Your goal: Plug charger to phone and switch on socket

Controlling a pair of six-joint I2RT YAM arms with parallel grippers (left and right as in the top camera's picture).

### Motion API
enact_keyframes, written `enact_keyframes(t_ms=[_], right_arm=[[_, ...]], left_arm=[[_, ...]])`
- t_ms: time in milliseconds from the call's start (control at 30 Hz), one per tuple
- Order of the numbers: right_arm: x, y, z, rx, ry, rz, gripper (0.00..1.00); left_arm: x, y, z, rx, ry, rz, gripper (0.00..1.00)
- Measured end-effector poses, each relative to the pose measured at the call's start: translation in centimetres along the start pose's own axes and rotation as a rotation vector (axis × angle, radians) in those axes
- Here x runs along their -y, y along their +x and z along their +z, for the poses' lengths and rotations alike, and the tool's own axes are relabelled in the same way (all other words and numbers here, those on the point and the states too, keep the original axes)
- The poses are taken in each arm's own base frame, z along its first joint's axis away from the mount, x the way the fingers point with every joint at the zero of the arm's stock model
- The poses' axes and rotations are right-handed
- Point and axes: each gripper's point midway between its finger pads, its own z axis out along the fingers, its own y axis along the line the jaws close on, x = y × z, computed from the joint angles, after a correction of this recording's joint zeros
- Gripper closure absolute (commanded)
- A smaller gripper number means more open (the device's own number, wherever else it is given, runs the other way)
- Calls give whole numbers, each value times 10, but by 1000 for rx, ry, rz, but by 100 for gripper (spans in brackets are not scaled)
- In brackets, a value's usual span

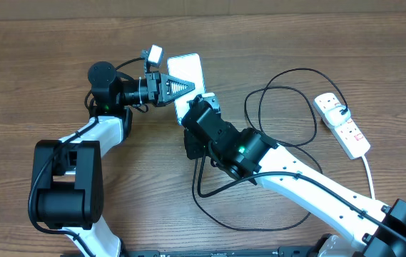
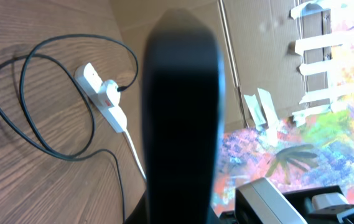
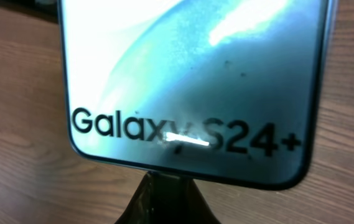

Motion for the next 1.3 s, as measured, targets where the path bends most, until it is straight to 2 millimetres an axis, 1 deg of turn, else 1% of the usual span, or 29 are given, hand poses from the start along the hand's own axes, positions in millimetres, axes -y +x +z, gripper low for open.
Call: enact_keyframes(t_ms=[300, 500, 533, 567, 600, 633, 667, 700, 733, 767, 800, 833, 867, 900, 933, 967, 1033, 1067, 1100, 1167, 1233, 1300], right_arm=[[-2, -10, 7, 65, -9, -89, 96], [2, -13, 7, 76, 6, -127, 96], [2, -14, 7, 77, 7, -134, 93], [3, -14, 7, 77, 10, -139, 89], [3, -13, 7, 75, 13, -146, 80], [3, -14, 7, 79, 14, -149, 69], [3, -14, 7, 71, 15, -153, 55], [3, -11, 6, 59, 14, -159, 48], [2, -7, 6, 42, 10, -164, 35], [1, -3, 5, 28, 8, -169, 31], [0, -1, 4, 13, 1, -176, 23], [-1, 1, 2, 0, 1, -177, 10], [-2, 3, 0, -15, -1, -178, 3], [-3, 4, -2, -25, -7, -186, 0], [-2, 6, -10, -46, -1, -190, 0], [-2, 5, -12, -47, 0, -192, 0], [1, 3, -30, -54, 10, -199, 0], [2, -1, -43, -45, 11, -200, 0], [3, -6, -57, -28, 8, -201, 0], [8, -16, -95, 25, -2, -192, 0], [14, -21, -127, 79, -8, -185, 0], [27, -22, -160, 133, 2, -177, 0]], left_arm=[[3, -5, -2, 12, -1, 49, 96], [7, -7, 4, 13, 3, 92, 96], [7, -7, 5, 15, 3, 97, 96], [7, -7, 6, 15, 4, 101, 96], [7, -7, 7, 15, 4, 103, 96], [8, -4, 9, 3, 8, 103, 96], [7, -2, 13, -2, 9, 100, 96], [7, -1, 16, -5, 10, 103, 96], [7, 2, 21, -11, 12, 117, 96], [7, 3, 23, -13, 13, 127, 96], [6, 5, 26, -14, 14, 135, 96], [6, 6, 29, -15, 14, 140, 96], [5, 6, 31, -14, 14, 146, 96], [5, 7, 33, -10, 13, 150, 96], [4, 8, 37, -7, 11, 145, 96], [3, 9, 38, -7, 10, 142, 96], [-1, 11, 44, -4, 1, 105, 96], [-5, 13, 48, 0, -9, 72, 96], [-11, 15, 52, 5, -23, 34, 96], [-25, 19, 61, 22, -67, -51, 96], [-47, 26, 68, 40, -141, -139, 96], [-74, 41, 72, 34, -247, -234, 96]])
